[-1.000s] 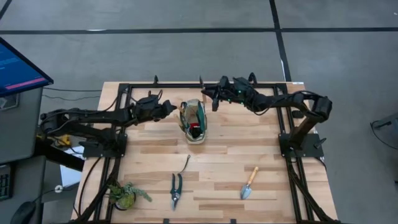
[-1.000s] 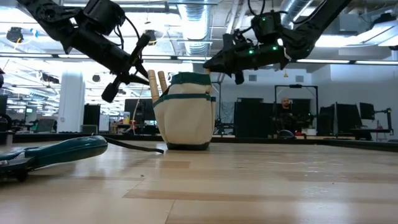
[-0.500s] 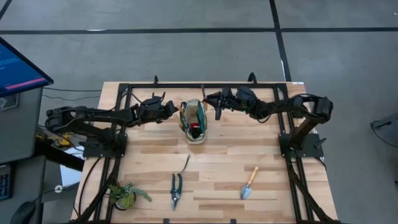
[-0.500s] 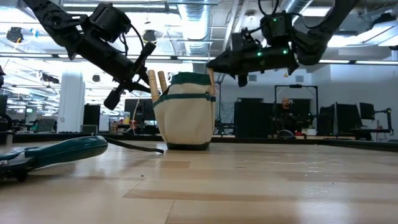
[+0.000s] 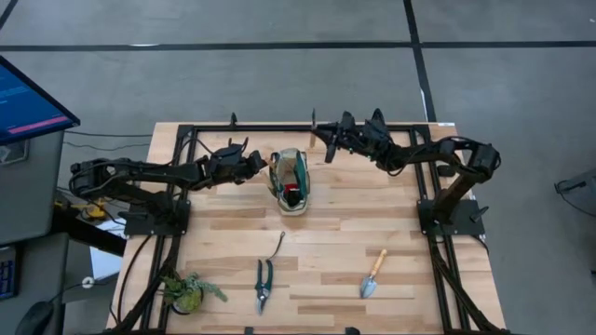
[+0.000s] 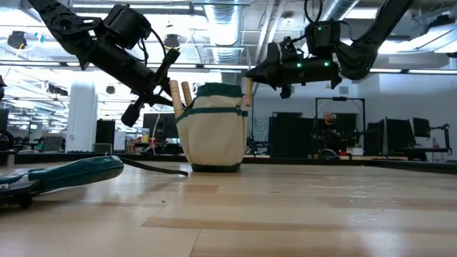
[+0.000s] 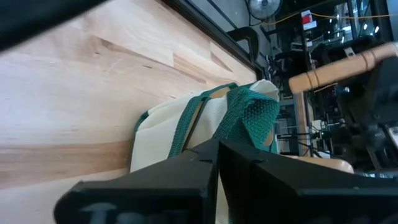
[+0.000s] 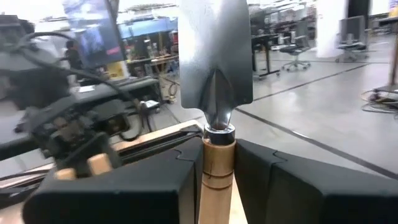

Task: Pick & Place Garden tools in Gardening bag
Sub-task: Put the top brown trowel into the white gardening bag

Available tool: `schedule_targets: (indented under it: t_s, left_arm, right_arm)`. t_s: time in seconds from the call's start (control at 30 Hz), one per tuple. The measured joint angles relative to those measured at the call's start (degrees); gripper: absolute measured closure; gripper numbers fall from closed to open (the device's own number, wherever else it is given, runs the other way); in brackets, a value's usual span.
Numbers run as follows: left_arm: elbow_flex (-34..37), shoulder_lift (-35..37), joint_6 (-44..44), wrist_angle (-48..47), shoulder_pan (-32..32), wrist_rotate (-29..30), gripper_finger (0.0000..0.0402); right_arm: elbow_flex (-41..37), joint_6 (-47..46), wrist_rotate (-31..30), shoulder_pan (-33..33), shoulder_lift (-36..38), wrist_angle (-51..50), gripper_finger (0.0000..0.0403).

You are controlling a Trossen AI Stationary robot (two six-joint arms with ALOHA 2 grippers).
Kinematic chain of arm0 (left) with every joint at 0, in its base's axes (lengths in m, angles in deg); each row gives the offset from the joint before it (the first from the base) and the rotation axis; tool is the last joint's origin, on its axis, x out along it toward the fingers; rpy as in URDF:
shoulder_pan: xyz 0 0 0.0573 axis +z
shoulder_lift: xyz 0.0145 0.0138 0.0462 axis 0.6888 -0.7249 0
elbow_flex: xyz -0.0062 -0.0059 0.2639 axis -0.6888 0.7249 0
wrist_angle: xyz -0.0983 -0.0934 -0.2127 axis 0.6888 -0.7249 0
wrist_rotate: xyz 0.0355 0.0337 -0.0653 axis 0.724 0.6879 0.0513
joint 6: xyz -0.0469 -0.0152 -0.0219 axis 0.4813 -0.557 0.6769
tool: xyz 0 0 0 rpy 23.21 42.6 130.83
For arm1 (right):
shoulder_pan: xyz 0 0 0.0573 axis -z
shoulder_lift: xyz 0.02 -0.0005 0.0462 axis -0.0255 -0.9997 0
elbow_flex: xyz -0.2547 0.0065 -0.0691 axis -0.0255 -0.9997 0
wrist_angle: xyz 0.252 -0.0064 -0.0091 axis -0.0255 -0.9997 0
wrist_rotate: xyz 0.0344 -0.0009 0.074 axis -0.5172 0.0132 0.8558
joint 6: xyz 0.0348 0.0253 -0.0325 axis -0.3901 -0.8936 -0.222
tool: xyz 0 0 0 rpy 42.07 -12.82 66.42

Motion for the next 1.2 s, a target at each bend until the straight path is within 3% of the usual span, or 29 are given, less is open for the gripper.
schedule_targets:
  t_s: [0.33,0.57,1.2]
  left_arm:
    - [0.0,0.0,0.0,0.8,0.0,0.3,0.0400]
    - [0.0,0.0,-0.2,0.8,0.0,0.4,0.0400]
    - [0.0,0.0,-1.7,1.2,0.0,1.2,0.0400]
  right_arm:
    - [4.4,-1.3,1.6,-1.6,-8.3,2.5,0.0348]
    - [5.0,-1.8,4.5,-1.7,-8.4,2.1,0.0348]
    - [4.9,-0.8,4.7,-2.7,-8.3,-1.6,0.0348]
